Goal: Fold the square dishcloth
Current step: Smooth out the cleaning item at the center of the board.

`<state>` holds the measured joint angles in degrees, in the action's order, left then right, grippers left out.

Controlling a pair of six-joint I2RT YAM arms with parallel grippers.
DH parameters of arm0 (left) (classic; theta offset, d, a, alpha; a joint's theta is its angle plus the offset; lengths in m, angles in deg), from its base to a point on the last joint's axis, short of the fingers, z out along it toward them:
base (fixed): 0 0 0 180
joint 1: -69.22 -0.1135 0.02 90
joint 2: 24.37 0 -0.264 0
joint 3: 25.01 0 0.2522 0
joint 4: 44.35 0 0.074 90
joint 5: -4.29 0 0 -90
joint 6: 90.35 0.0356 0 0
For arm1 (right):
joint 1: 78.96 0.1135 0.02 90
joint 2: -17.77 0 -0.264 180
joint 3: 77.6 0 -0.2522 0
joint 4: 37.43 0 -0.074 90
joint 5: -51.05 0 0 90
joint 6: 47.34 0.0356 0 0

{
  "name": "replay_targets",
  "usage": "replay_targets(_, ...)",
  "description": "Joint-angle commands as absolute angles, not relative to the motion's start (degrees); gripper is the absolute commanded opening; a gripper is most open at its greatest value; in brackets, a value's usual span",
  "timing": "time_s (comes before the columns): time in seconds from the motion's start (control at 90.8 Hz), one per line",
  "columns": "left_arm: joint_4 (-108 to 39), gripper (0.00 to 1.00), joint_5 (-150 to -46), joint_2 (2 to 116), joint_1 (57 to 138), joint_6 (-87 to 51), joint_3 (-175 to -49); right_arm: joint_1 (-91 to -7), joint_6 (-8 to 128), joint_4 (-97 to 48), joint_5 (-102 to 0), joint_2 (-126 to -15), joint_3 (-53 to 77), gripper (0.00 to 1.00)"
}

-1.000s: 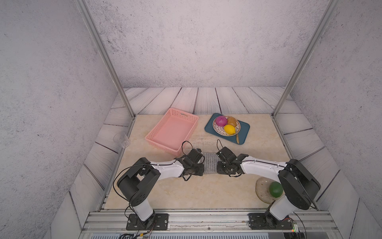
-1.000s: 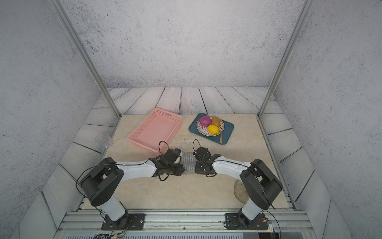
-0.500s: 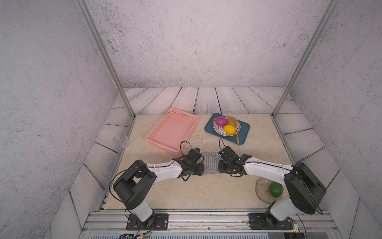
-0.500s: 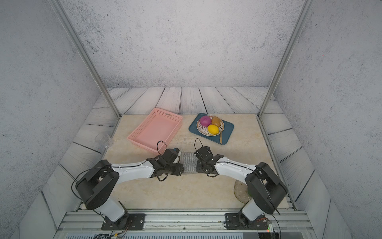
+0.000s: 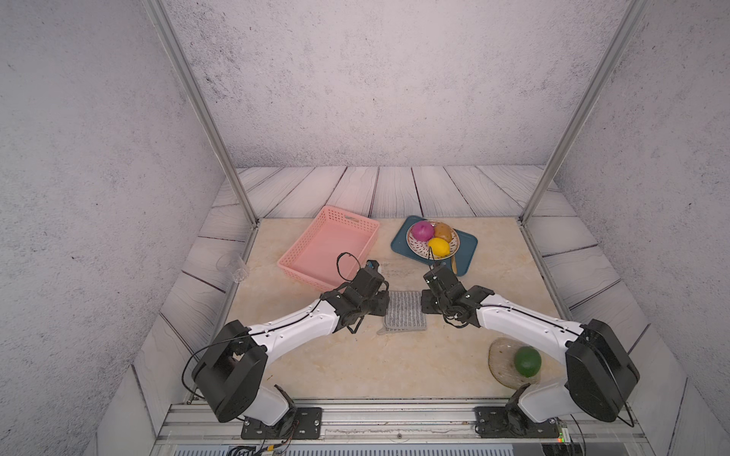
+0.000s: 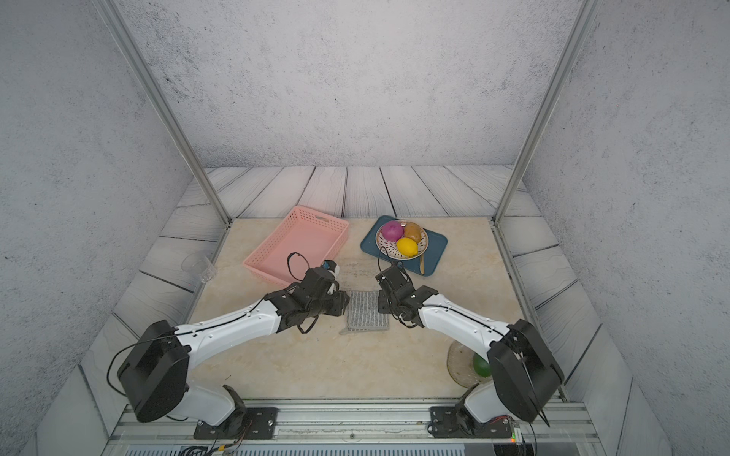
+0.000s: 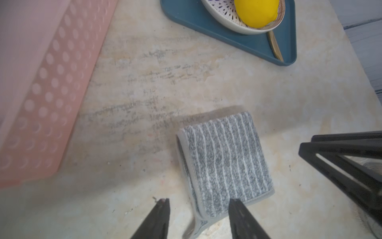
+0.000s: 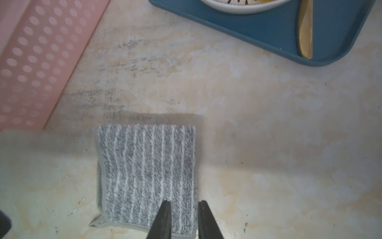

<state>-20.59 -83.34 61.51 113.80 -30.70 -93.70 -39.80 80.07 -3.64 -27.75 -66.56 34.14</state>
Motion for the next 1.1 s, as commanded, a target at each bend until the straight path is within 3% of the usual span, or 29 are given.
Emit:
replay_targets(0.0,-20.95,0.49,-84.23,65.93,112.9,-27.35,-97.41,-41.07,77.88,-5.72,-30.32,-69.93,31.65,0.22)
replay_targets(0.407,-25.29,0.39,-92.98,79.1,107.97,-28.12,-102.3,-45.5,78.15,-10.9,-38.52,-81.48,26.86,0.21)
replay_targets(1.09,-26.49,0.35,-93.81,84.89,105.43,-31.74,-100.66,-49.35,79.73,-14.65,-42.28,-88.34,28.0,0.19)
